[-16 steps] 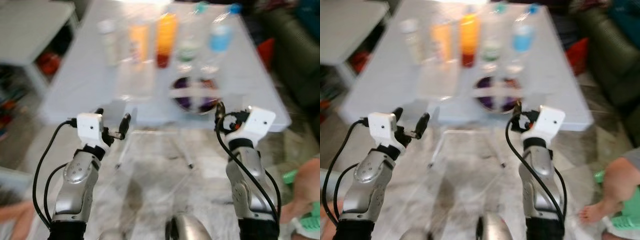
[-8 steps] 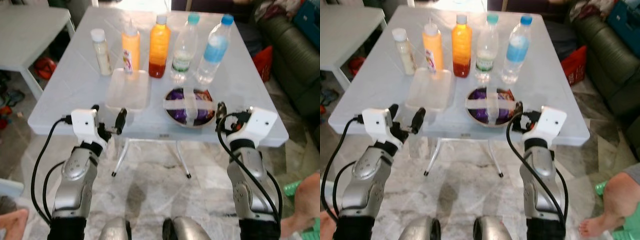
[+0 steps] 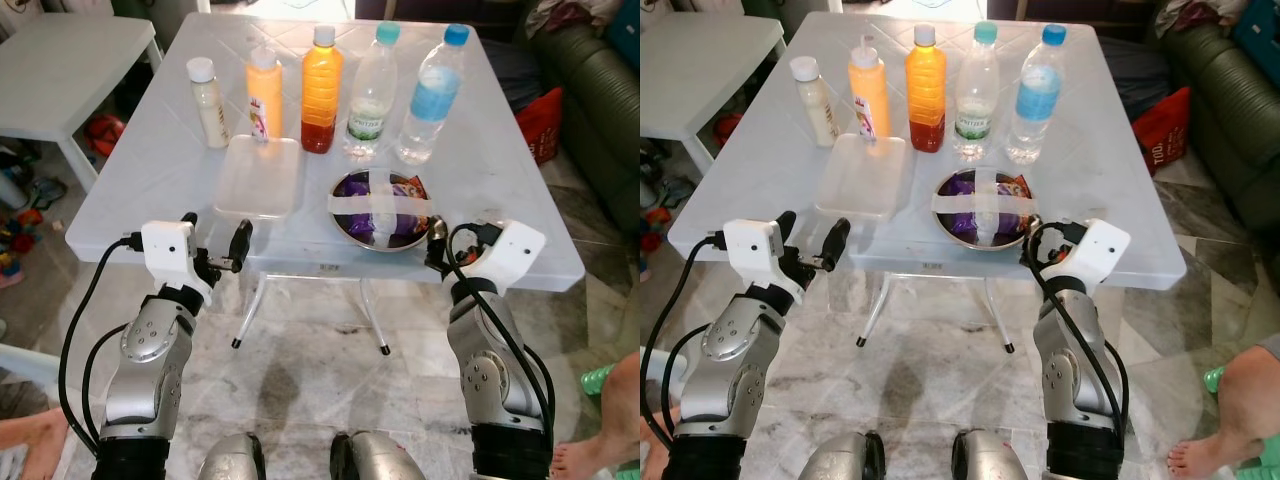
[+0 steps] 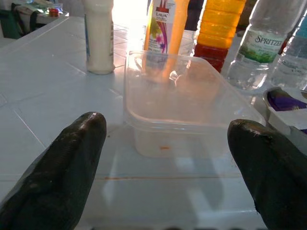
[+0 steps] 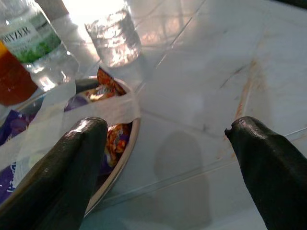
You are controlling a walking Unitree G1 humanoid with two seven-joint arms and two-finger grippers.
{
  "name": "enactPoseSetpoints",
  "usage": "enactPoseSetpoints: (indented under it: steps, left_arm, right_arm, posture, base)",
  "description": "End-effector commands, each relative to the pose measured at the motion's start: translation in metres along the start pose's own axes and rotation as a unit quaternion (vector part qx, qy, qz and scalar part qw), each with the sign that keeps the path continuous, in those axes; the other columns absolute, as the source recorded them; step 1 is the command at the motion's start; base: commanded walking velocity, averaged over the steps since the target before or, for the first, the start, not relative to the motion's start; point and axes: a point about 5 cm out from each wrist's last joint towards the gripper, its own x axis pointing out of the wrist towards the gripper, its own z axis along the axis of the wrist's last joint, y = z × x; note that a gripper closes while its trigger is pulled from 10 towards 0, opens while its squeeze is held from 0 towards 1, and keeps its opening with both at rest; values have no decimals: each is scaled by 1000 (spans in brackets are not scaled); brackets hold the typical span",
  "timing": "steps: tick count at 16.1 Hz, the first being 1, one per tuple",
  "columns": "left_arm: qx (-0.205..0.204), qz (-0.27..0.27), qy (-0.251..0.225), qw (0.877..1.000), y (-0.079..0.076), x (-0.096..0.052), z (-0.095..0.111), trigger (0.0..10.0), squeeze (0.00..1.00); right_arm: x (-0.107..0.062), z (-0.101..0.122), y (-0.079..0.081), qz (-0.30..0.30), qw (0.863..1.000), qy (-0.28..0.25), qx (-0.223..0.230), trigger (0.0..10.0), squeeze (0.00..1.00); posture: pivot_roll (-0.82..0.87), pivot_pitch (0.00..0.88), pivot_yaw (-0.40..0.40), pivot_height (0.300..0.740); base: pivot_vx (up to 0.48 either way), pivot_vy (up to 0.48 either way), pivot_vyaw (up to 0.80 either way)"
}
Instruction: Restocking fridge
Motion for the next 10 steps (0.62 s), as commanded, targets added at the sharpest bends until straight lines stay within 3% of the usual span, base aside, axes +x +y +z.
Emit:
enactPoseSetpoints:
  steps: [1,7,10]
  left_arm:
    - [4,-5,2,1000,-1,-1,2,10000,0]
    - [9,-19,1,1000,-5,1,3,10000,0]
    - [11,-21,0,1000,-6,1,4,10000,0]
  right_arm:
    - [-2,-13,17,9,999,30,44,10000,0]
    - [-1,-20,37,33,993,81,78,10000,0]
    - [-4,-17,42,43,993,86,74,10000,0]
  posture:
    - [3,140,-29,740]
    - [11,136,-32,740]
    - [10,134,-36,740]
  base:
    - [0,0,0]
    - [0,0,0]
    - [0,0,0]
